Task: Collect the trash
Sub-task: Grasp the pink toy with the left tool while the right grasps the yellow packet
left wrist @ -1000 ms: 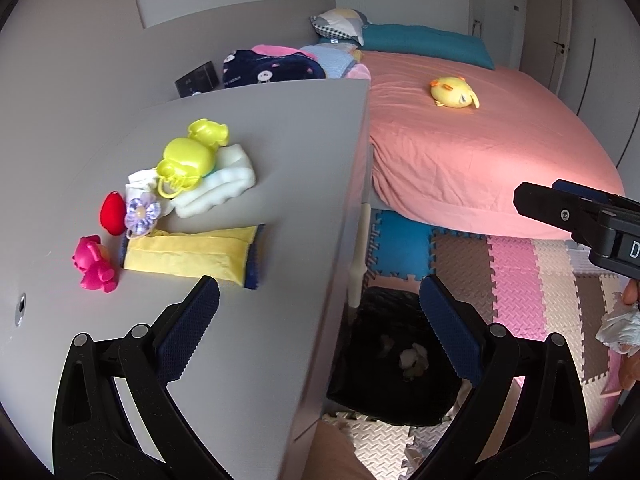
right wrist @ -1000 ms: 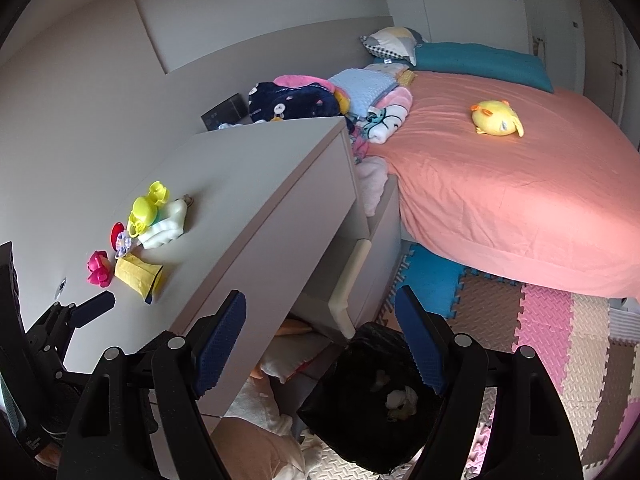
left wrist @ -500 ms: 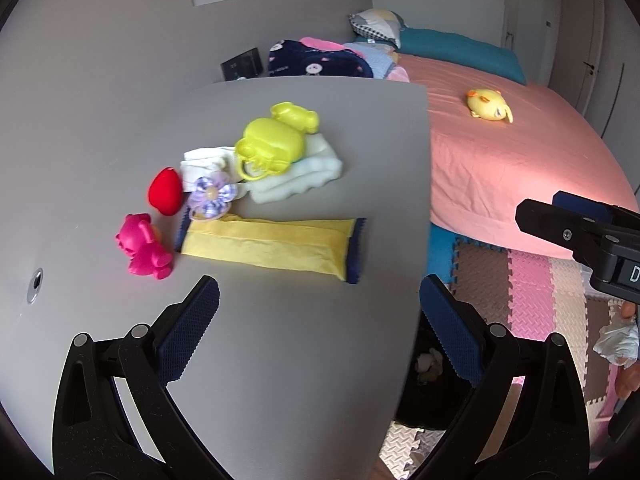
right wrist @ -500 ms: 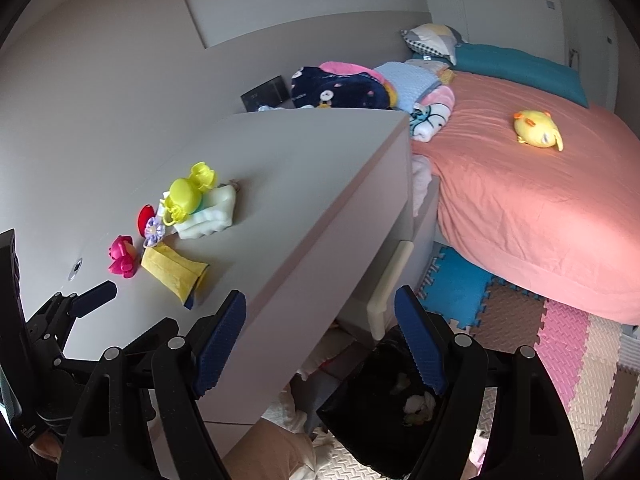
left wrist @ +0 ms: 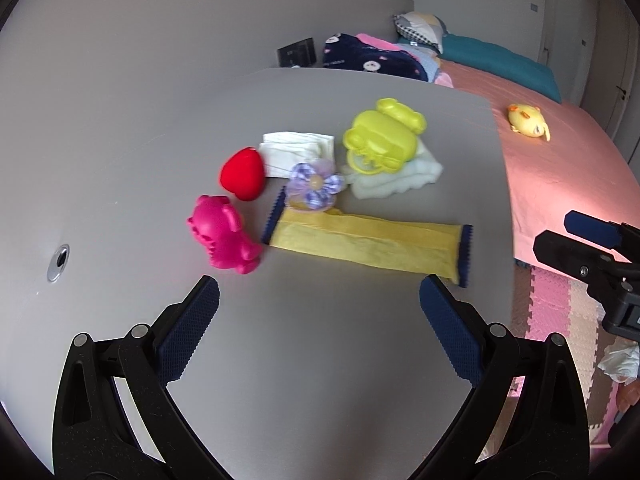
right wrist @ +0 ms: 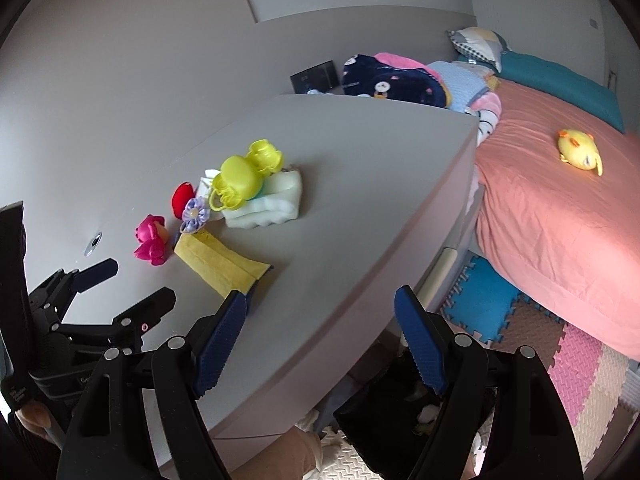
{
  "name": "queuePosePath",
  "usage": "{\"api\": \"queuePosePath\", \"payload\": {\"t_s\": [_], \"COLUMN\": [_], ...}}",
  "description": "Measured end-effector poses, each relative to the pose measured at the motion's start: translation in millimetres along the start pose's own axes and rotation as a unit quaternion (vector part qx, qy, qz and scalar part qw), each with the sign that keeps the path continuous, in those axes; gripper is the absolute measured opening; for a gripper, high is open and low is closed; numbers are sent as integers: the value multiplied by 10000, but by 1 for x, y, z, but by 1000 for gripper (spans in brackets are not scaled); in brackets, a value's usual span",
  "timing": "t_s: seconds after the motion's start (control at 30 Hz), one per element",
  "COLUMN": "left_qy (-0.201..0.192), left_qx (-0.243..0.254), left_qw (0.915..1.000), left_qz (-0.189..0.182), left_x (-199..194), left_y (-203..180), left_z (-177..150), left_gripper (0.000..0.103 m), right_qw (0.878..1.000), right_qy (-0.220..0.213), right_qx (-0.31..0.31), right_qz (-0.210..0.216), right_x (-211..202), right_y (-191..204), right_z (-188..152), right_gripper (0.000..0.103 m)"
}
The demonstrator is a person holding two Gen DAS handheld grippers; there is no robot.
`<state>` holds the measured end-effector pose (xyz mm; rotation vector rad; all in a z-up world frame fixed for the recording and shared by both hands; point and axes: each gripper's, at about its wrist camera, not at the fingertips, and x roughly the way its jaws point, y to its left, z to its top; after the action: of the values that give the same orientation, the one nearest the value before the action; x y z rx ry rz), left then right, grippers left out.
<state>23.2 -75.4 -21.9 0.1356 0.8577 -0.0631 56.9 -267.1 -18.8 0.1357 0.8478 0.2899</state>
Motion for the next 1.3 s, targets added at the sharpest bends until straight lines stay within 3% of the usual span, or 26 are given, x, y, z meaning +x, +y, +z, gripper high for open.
{"api": "queuePosePath", "payload": {"t_s": [0.57, 0.77, 1.13, 1.3], "left_qy": [176, 139, 265, 279], "left_qx": [-482, -858, -1190, -1099], "left_qw": [9985, 9961, 9925, 9935], "left_qz": [180, 159, 63, 137], "left_x": [27, 39, 60, 61], "left_y": [53, 69, 92, 94], "left_z": [11, 13, 15, 13], "left_gripper": [97, 96, 66, 60], "right_qw": [9971, 9952, 9911, 9894], "right_qy": [246, 293, 421, 495], "right_qx": [-641, -840, -1170, -1286], "right_qz": [326, 403, 469, 454], "right_x": [36, 46, 71, 86], "right_y": [47, 57, 77, 86], "right_z": [13, 16, 19, 20], "right_gripper": [77, 77, 77, 77]}}
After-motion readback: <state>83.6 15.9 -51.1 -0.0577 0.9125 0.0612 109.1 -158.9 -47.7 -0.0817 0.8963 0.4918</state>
